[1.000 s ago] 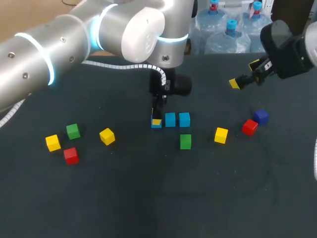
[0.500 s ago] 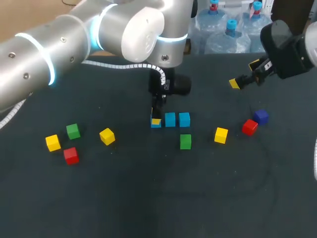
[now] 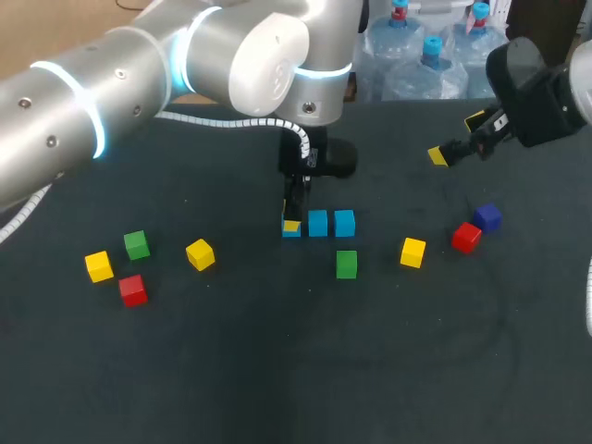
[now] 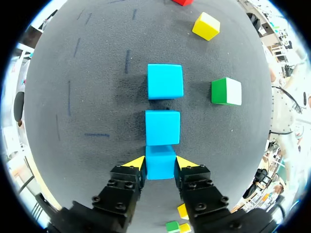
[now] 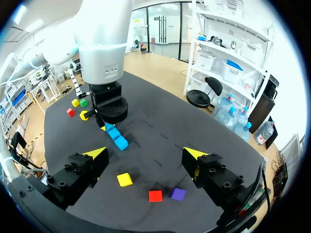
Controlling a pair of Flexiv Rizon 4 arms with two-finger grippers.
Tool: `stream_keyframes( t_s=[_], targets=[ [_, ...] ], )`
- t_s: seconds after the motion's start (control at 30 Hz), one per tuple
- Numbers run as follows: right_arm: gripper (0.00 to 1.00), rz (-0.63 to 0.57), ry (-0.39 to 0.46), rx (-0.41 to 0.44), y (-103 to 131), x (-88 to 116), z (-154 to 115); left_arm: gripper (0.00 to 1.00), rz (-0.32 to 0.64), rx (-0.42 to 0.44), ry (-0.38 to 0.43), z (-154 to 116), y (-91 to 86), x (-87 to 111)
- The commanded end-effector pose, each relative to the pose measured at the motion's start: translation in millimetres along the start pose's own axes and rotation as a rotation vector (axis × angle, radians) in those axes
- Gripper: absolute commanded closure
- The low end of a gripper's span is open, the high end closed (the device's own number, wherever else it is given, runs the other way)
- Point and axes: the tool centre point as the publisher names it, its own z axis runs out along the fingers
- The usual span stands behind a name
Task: Place the blue cubes, place green cubes on the blue cubes, place the yellow cubes on the green cubes, then place the red cubes on the yellow cubes, and place purple cube on the red cubes.
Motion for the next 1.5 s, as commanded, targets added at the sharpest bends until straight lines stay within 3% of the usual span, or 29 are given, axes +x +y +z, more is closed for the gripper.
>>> stream_keyframes(
  t_s=[0.03,0.07,0.1,0.5,0.83,1.23,1.33,1.4,1.5],
  targets=[
    [0.0,0.001,0.001,0.007,2,0,-1,1.0,0.011,0.014,0.02,4,5.4,-2.9],
    [0.0,0.001,0.001,0.007,2,0,-1,0.45,0.005,0.012,0.015,5,5.0,-3.1],
    [0.0,0.001,0.001,0.007,2,0,-1,0.0,0.004,0.014,0.012,5,4.9,-3.2],
    [0.0,0.001,0.001,0.007,2,0,-1,0.0,-0.032,0.012,-0.046,-6,5.6,1.9],
    [0.0,0.001,0.001,0.007,2,0,-1,0.0,-0.049,-0.018,-0.045,-23,5.4,14.9],
    [0.0,0.001,0.001,0.007,2,0,-1,0.02,-0.036,0.004,-0.035,-9,-0.2,12.6],
    [0.0,0.001,0.001,0.007,2,0,-1,0.29,-0.039,0.005,-0.034,-8,1.0,13.4],
    [0.0,0.001,0.001,0.007,2,0,-1,0.38,-0.041,0.002,-0.031,-7,2.5,13.8],
    [0.0,0.001,0.001,0.007,2,0,-1,0.71,-0.046,-0.007,-0.015,-4,5.4,14.6]
  ],
)
